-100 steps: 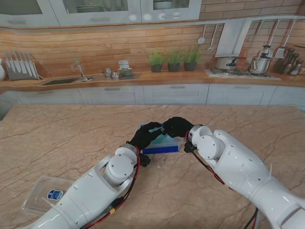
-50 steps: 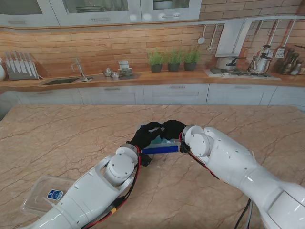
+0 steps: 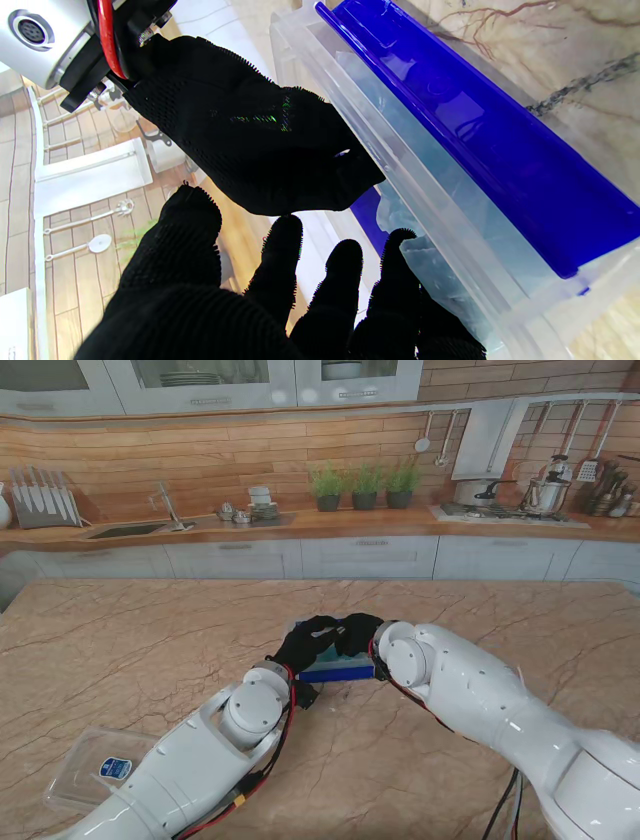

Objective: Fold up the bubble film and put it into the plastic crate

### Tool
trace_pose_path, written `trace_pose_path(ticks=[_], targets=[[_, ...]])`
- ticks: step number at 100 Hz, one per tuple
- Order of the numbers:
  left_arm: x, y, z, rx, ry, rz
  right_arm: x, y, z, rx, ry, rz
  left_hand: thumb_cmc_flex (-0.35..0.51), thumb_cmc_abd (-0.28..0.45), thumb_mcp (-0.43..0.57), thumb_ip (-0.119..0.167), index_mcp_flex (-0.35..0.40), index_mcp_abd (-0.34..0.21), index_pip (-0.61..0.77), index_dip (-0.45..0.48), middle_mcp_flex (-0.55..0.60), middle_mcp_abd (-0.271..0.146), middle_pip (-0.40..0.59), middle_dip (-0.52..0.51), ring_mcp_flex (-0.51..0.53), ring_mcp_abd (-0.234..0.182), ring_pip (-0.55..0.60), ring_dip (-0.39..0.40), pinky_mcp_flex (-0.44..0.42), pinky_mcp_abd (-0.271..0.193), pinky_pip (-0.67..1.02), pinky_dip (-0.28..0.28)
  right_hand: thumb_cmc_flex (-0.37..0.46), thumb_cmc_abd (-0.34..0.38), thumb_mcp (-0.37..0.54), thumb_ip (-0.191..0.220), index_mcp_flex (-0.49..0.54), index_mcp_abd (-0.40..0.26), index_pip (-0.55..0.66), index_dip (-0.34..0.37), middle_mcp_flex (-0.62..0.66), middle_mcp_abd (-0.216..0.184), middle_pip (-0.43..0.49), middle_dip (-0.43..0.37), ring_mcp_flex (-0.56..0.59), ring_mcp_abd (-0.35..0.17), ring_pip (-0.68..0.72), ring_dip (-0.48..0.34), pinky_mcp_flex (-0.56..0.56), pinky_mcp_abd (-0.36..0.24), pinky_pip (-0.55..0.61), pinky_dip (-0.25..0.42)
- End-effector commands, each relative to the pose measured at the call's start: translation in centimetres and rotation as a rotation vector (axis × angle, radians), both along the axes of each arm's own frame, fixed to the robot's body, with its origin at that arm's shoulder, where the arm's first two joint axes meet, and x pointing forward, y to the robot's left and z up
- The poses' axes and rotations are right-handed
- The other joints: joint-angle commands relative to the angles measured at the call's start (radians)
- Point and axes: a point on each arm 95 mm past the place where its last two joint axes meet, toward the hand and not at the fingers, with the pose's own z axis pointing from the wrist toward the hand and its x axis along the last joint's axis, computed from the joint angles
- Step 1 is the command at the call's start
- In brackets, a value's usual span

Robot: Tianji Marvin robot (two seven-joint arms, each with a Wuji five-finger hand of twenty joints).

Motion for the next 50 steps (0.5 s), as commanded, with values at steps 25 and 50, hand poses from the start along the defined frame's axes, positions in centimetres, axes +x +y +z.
trace_pose_path(ticks=[25,50], targets=[[-0.4,-0.1,0.4,-0.031,-0.009,0.003,-0.8,-0.4,-1.4,0.021,0.000,-0.005,0.025,0.051,-0.032,0.028,0.014,-0.044,-0.012,0.009,-0.031,-0.049,0.014,0.004,-0.017,-0.031,-0.008,0.010,-0.030,0.039,-0.008,-0.012,0.010,-0.008,-0.007,-0.032,-0.001,-0.098,0.069,0.012,0.016,0.001,0.014,-0.002,0.007,0.026,-0.013,0.014,-0.026,-0.001,0.020,0.035],[-0.8,0.4,2.5,-0.031,-0.115,-0.015,-0.9,-0.3,-1.6,0.040,-0.007,-0.019,0.026,0.051,-0.040,0.027,0.019,-0.047,-0.013,0.015,-0.015,-0.047,0.016,0.006,-0.002,-0.025,-0.006,0.021,-0.021,0.045,-0.001,-0.010,-0.002,0.019,-0.026,-0.028,-0.005,-0.158,0.094,0.022,0.011,0.005,0.017,-0.001,0.000,0.027,-0.007,0.025,-0.037,-0.002,0.021,0.047]])
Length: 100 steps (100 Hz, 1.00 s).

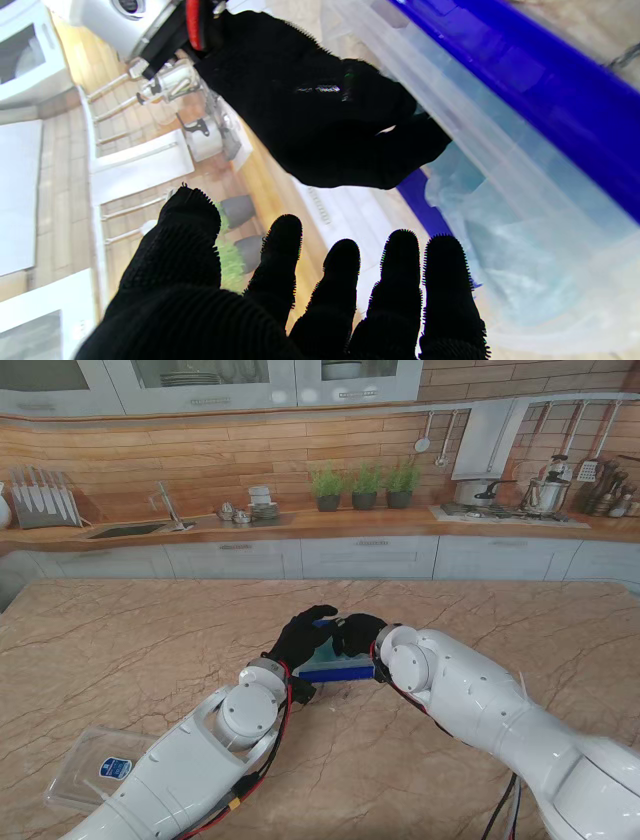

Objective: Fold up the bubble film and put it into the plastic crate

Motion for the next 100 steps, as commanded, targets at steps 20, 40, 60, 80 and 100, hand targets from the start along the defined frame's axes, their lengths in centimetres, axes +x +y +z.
trace_pose_path(ticks=[20,40,60,80,100], targets=[[-0.9,0.4,1.1,-0.007,-0.047,-0.026,-0.7,0.1,-1.2,-0.004,0.029,-0.010,0.029,0.033,-0.031,0.027,0.027,-0.038,-0.019,0.015,0.002,-0.019,0.016,0.010,0.010,-0.013,0.000,0.016,-0.002,0.016,0.007,-0.009,-0.003,0.023,-0.018,-0.030,-0.008,-0.057,0.033,0.028,0.003,0.005,0.013,-0.001,-0.008,0.015,-0.016,-0.002,-0.020,0.007,0.022,0.030],[-1.5,0.7,1.2,0.084,-0.059,-0.060,-0.7,0.0,-1.1,-0.003,0.026,-0.011,0.028,0.036,-0.050,0.025,0.034,-0.025,-0.048,0.007,0.014,0.010,0.001,0.009,0.060,0.039,0.039,0.045,0.058,0.074,0.115,0.046,-0.004,0.024,-0.022,-0.028,-0.013,-0.059,0.034,0.028,0.001,0.006,0.014,0.000,-0.013,0.016,-0.015,0.001,-0.025,0.007,0.022,0.035],[-1.2,0.6,0.1,0.143,0.000,-0.071,-0.7,-0.1,-1.0,0.009,0.003,-0.012,0.027,0.044,-0.057,0.027,0.013,-0.019,-0.063,0.001,-0.022,0.018,-0.010,0.000,0.034,0.063,0.029,0.038,0.043,0.085,0.110,0.047,-0.005,0.023,-0.021,-0.027,-0.014,-0.058,0.039,0.028,0.000,0.004,0.017,0.001,-0.012,0.013,-0.012,0.003,-0.027,0.009,0.023,0.038],[-0.6,0.3,-1.2,0.145,0.070,-0.060,-0.7,-0.2,-0.5,0.022,-0.015,-0.007,0.032,0.049,-0.060,0.029,0.005,-0.017,-0.061,0.002,-0.056,0.022,-0.014,-0.007,0.013,0.070,0.012,0.018,0.033,0.084,0.081,0.034,-0.015,0.011,-0.033,-0.029,-0.022,-0.060,0.047,0.026,-0.001,0.000,0.018,0.001,-0.013,0.010,-0.012,0.003,-0.032,0.009,0.021,0.039],[-0.6,0.1,-1.6,0.140,0.097,-0.063,-0.7,-0.5,0.2,0.034,-0.048,-0.001,0.035,0.052,-0.061,0.030,0.002,-0.016,-0.060,0.002,-0.064,0.027,-0.014,-0.010,0.007,0.075,0.011,0.011,0.028,0.088,0.076,0.032,-0.026,0.020,-0.082,-0.036,-0.047,-0.097,0.090,0.012,0.004,-0.006,0.020,0.002,-0.012,0.005,-0.006,0.014,-0.048,0.073,0.050,0.075]])
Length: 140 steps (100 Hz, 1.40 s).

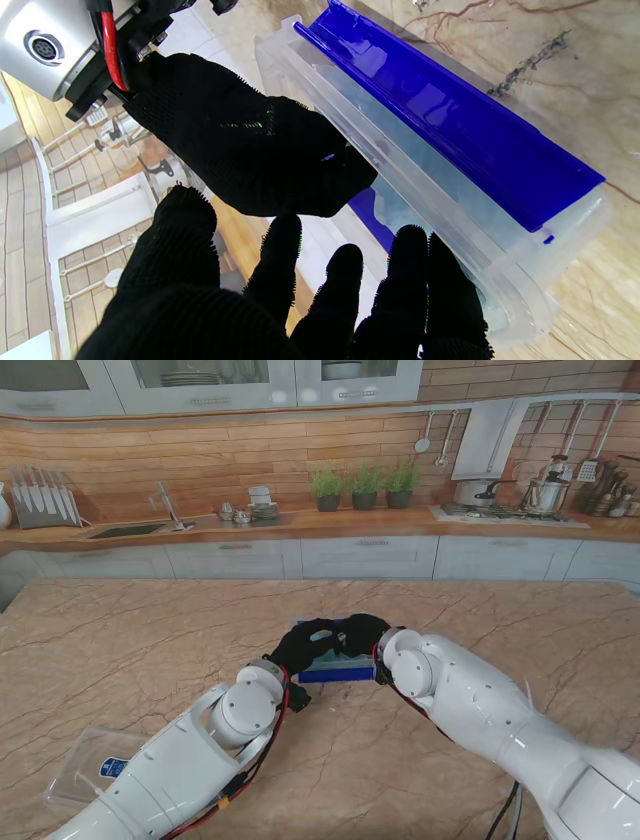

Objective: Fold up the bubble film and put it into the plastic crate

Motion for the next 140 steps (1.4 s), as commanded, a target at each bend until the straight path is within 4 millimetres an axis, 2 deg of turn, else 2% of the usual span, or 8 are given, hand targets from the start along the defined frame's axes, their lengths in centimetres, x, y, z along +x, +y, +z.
trace_pose_path(ticks=[1,8,32,65,88,125,140], targets=[[-0.5,-0.3,-0.8,0.000,0.027,-0.006,-0.1,-0.1,0.2,0.000,-0.016,0.011,0.033,0.050,-0.027,0.030,-0.024,-0.008,-0.034,0.000,-0.025,0.004,-0.011,-0.013,-0.020,0.016,0.000,-0.012,0.006,0.056,-0.017,-0.002,-0.006,0.012,-0.031,-0.040,-0.025,-0.036,0.039,-0.007,0.004,-0.006,0.014,0.002,-0.010,-0.005,-0.004,0.007,-0.027,0.062,0.047,0.031],[-0.5,-0.3,-0.8,0.001,0.023,-0.010,-0.1,-0.2,0.6,0.007,-0.031,0.010,0.032,0.051,-0.028,0.029,-0.024,-0.009,-0.034,0.000,-0.023,0.003,-0.011,-0.013,-0.020,0.015,0.000,-0.014,0.006,0.057,-0.016,-0.002,-0.026,0.002,-0.072,-0.036,-0.049,-0.051,0.062,-0.025,0.000,-0.006,0.014,0.002,-0.014,-0.006,-0.007,0.015,-0.034,0.077,0.048,0.055],[-0.6,-0.3,-0.3,0.004,0.004,-0.024,-0.1,-0.6,1.7,0.039,-0.086,0.001,0.033,0.051,-0.032,0.029,-0.020,-0.010,-0.035,-0.001,-0.018,0.003,-0.011,-0.015,-0.018,0.016,-0.001,-0.018,0.005,0.058,-0.017,-0.003,-0.091,-0.024,-0.190,-0.007,-0.098,-0.064,0.055,-0.018,-0.015,-0.014,0.015,0.003,-0.022,-0.013,-0.007,0.025,-0.044,0.092,0.054,0.087],[-0.6,-0.3,-0.3,0.007,0.001,-0.025,-0.1,-1.2,2.7,0.063,-0.135,-0.024,0.034,0.052,-0.034,0.029,-0.022,-0.012,-0.037,-0.002,-0.017,0.001,-0.013,-0.016,-0.018,0.015,-0.003,-0.021,0.004,0.057,-0.019,-0.003,-0.149,-0.038,-0.202,0.001,-0.119,-0.021,0.020,-0.014,-0.030,-0.011,0.026,0.008,-0.025,-0.017,-0.002,0.033,-0.048,0.077,0.052,0.102],[-0.7,-0.3,-0.3,0.004,0.005,-0.021,-0.4,-1.6,3.4,0.091,-0.189,-0.043,0.034,0.053,-0.035,0.029,-0.023,-0.011,-0.037,-0.002,-0.018,0.001,-0.012,-0.016,-0.017,0.016,-0.001,-0.021,0.004,0.057,-0.018,-0.003,-0.130,-0.026,-0.208,-0.001,-0.109,-0.001,0.033,0.008,-0.021,-0.011,0.064,0.024,0.002,-0.022,0.038,0.048,-0.028,0.022,0.061,0.110],[-0.7,-0.3,-0.3,0.003,0.007,-0.014,-1.3,-1.9,4.4,0.131,-0.258,-0.032,0.035,0.054,-0.036,0.030,-0.026,-0.010,-0.036,-0.002,-0.021,0.003,-0.012,-0.016,-0.019,0.016,-0.001,-0.021,0.003,0.055,-0.018,-0.003,-0.124,0.009,-0.224,0.004,-0.103,0.001,0.060,0.007,-0.018,-0.013,0.086,0.032,-0.002,-0.025,0.065,0.056,-0.037,0.004,0.072,0.112],[-0.7,-0.3,-0.3,-0.001,0.009,-0.012,-1.6,-2.0,4.8,0.154,-0.290,-0.025,0.035,0.053,-0.037,0.030,-0.027,-0.009,-0.036,-0.002,-0.022,0.007,-0.012,-0.015,-0.018,0.018,-0.001,-0.022,0.004,0.058,-0.018,-0.003,-0.116,0.047,-0.230,0.008,-0.090,-0.003,0.074,0.014,-0.002,-0.015,0.099,0.036,0.013,-0.025,0.081,0.061,-0.026,-0.004,0.081,0.114]])
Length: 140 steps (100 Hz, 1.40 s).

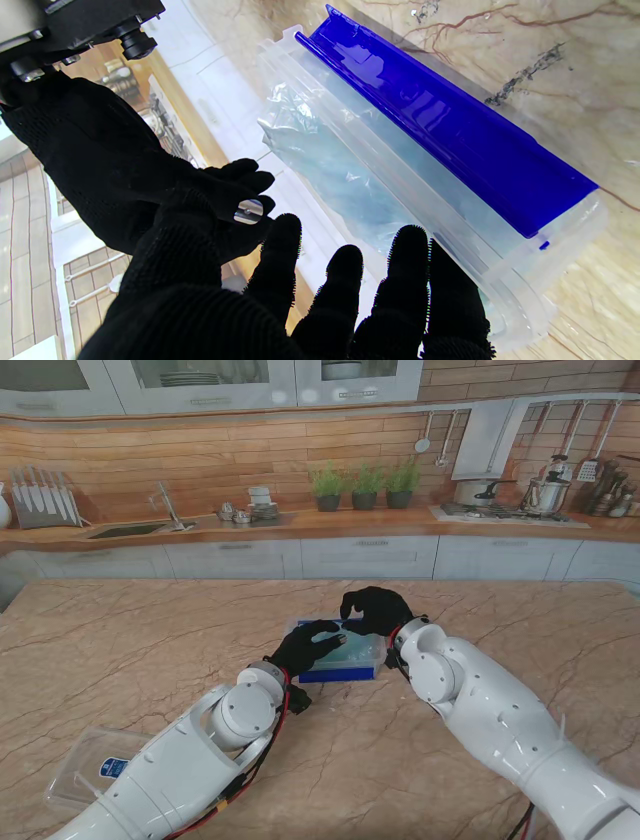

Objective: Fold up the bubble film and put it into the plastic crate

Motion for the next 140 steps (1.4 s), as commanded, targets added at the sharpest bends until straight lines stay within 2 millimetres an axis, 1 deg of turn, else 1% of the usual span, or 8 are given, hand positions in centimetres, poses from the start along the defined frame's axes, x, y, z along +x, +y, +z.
trace_pose_path(ticks=[1,21,31,46,57,103,122,140], targets=[[-0.4,-0.2,-0.3,-0.006,0.013,0.001,-0.4,0.3,0.2,0.016,-0.014,0.013,0.025,0.043,-0.025,0.030,-0.017,-0.009,-0.036,-0.004,-0.020,0.005,-0.011,-0.008,-0.018,0.016,-0.001,-0.011,0.001,0.040,0.000,-0.003,0.014,0.045,-0.024,0.020,0.011,0.000,0.033,0.017,0.006,-0.011,0.035,0.013,0.017,-0.014,0.029,0.022,0.008,-0.020,0.044,0.030],[-0.4,-0.2,-0.3,-0.012,0.014,0.003,-1.5,0.0,0.8,0.039,-0.015,0.028,0.024,0.044,-0.025,0.030,-0.021,-0.009,-0.037,-0.004,-0.025,0.004,-0.014,-0.009,-0.019,0.016,-0.001,-0.012,0.000,0.038,-0.001,-0.003,0.047,0.057,-0.016,0.026,0.086,0.019,0.070,0.028,0.109,-0.006,0.084,0.025,0.110,-0.007,0.108,0.059,0.068,-0.001,0.105,0.062],[-0.4,-0.2,-0.3,-0.018,0.013,0.009,-1.9,-0.1,0.8,0.030,-0.003,0.042,0.022,0.047,-0.026,0.030,-0.028,-0.010,-0.038,-0.005,-0.027,0.003,-0.014,-0.010,-0.020,0.016,-0.001,-0.012,0.000,0.037,-0.001,-0.004,0.057,0.026,0.032,0.018,0.130,0.082,0.062,-0.008,0.143,0.002,0.069,0.013,0.145,0.006,0.078,0.051,0.098,0.025,0.088,0.062],[-0.4,-0.3,-0.2,-0.029,0.009,0.021,-2.2,0.0,0.4,0.024,0.037,0.052,0.010,0.057,-0.030,0.029,-0.044,-0.009,-0.041,-0.007,-0.028,0.004,-0.014,-0.010,-0.019,0.019,0.000,-0.012,-0.001,0.040,0.000,-0.003,0.068,-0.013,0.120,0.047,0.161,0.141,0.051,-0.055,0.166,0.015,0.033,-0.005,0.177,0.023,0.019,0.028,0.138,0.056,0.050,0.033],[-0.4,-0.3,-0.2,-0.036,0.005,0.031,-2.2,0.3,-0.1,0.025,0.076,0.045,0.006,0.060,-0.031,0.028,-0.051,-0.008,-0.038,-0.007,-0.031,0.002,-0.014,-0.010,-0.021,0.019,0.000,-0.012,-0.002,0.040,0.002,-0.002,0.062,-0.007,0.142,0.059,0.152,0.145,0.041,-0.061,0.162,0.030,0.024,-0.009,0.198,0.040,0.005,0.020,0.171,0.082,0.056,0.022],[-0.4,-0.5,-0.2,-0.064,0.001,0.049,-0.4,2.3,-3.8,-0.073,0.267,0.022,0.002,0.063,-0.030,0.029,-0.079,-0.004,-0.026,-0.010,-0.031,0.005,-0.009,-0.008,-0.026,0.017,0.002,-0.014,-0.005,0.032,-0.006,-0.006,0.129,-0.061,0.232,-0.013,0.152,0.176,0.022,-0.088,0.154,0.051,-0.007,-0.018,0.226,0.052,-0.060,-0.020,0.235,0.090,0.062,-0.060],[-0.4,-0.4,-0.3,-0.066,0.004,0.049,0.4,3.1,-5.9,-0.091,0.345,-0.005,0.003,0.062,-0.029,0.029,-0.081,-0.004,-0.022,-0.012,-0.035,0.004,-0.009,-0.007,-0.025,0.017,0.003,-0.014,-0.004,0.034,-0.006,-0.007,0.121,-0.052,0.227,-0.015,0.148,0.174,0.019,-0.089,0.146,0.050,-0.007,-0.016,0.218,0.058,-0.063,-0.024,0.227,0.092,0.059,-0.066],[-0.5,-0.3,-0.3,-0.063,0.005,0.051,0.4,3.4,-6.3,-0.098,0.376,-0.010,0.005,0.060,-0.028,0.029,-0.078,-0.004,-0.019,-0.013,-0.034,0.005,-0.010,-0.008,-0.022,0.019,0.003,-0.014,-0.003,0.036,-0.004,-0.006,0.108,-0.041,0.205,-0.002,0.143,0.168,0.016,-0.088,0.141,0.053,-0.003,-0.013,0.215,0.072,-0.051,-0.021,0.227,0.111,0.101,-0.046]])
